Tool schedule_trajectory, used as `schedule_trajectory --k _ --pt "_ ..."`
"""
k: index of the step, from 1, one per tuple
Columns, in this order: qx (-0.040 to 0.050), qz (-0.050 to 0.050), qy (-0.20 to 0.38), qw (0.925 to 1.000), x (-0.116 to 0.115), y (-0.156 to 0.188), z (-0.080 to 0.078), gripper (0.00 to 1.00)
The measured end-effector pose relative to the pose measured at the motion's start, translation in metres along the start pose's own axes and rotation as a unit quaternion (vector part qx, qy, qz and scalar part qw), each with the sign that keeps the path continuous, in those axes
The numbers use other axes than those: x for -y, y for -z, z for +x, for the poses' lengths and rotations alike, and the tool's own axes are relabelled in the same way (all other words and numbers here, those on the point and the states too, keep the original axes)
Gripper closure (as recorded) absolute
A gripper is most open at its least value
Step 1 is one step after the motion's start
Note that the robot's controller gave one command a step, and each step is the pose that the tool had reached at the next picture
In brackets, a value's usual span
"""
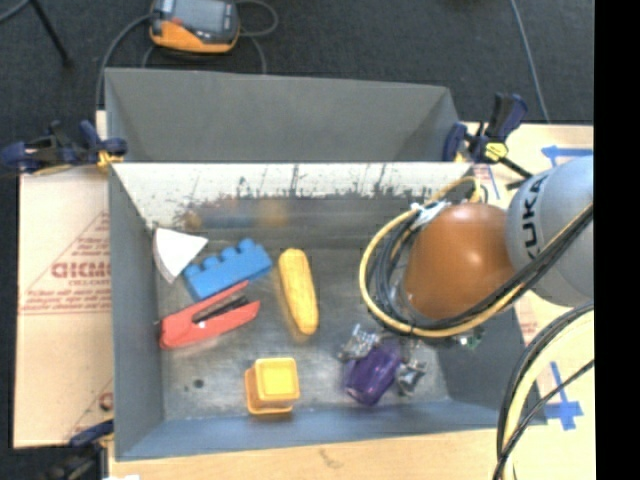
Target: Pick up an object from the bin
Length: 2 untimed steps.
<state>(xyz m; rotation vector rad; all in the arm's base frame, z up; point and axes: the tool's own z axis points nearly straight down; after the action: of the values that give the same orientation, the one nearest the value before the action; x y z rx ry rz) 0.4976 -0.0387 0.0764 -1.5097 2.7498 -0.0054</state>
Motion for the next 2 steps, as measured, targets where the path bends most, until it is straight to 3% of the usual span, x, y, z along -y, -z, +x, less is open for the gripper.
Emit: schedule_trajectory --k 2 --pt "-0.0014 -0.004 0.000 1.0000 -0.003 0.021 0.001 1.00"
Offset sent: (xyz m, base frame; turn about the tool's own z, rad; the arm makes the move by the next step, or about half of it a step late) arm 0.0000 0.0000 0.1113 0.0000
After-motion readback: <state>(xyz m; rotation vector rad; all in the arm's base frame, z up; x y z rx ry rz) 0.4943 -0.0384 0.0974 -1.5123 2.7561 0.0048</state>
